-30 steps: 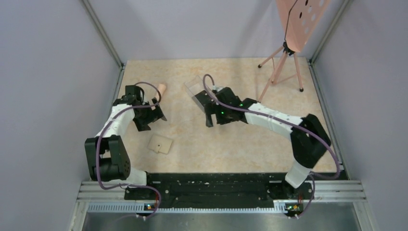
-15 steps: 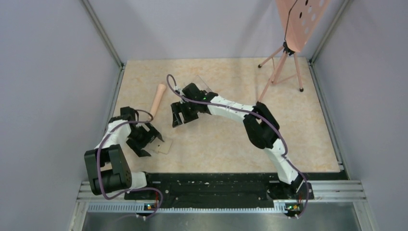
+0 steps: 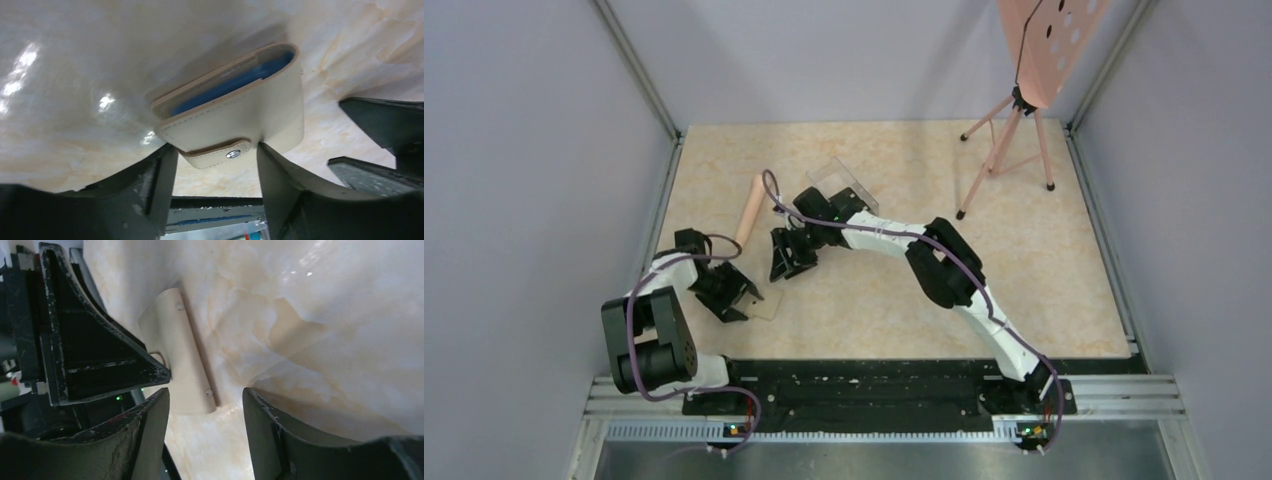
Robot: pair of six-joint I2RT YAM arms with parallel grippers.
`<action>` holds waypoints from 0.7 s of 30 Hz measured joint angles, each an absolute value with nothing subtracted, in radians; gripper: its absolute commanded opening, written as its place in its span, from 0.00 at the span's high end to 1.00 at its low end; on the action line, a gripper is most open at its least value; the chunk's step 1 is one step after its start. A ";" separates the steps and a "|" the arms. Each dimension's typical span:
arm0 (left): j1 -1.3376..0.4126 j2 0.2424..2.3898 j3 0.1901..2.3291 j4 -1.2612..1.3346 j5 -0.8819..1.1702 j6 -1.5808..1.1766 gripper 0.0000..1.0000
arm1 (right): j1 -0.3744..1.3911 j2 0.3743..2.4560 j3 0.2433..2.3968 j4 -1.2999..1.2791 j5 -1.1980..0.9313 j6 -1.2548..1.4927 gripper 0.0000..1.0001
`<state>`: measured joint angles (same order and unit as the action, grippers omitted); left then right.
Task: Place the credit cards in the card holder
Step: Open the card holder at the center of the board.
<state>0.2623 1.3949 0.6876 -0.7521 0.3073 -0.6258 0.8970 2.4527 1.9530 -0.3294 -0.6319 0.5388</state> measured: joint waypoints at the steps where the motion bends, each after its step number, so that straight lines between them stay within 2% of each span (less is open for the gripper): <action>1: 0.262 1.398 0.687 -0.744 0.313 -0.625 0.42 | 0.899 2.458 1.953 -0.321 -0.650 0.544 0.46; 9: 0.264 1.399 0.679 -0.645 0.386 -0.607 0.58 | 0.903 2.466 1.871 -0.181 -0.791 0.616 0.52; 18: 0.268 1.309 0.646 -0.577 0.499 -0.580 1.00 | 0.884 2.418 1.718 -0.021 -0.839 0.703 0.55; 21: 0.268 1.269 0.642 -0.548 0.555 -0.565 1.00 | 0.871 2.383 1.639 0.031 -0.839 0.749 0.56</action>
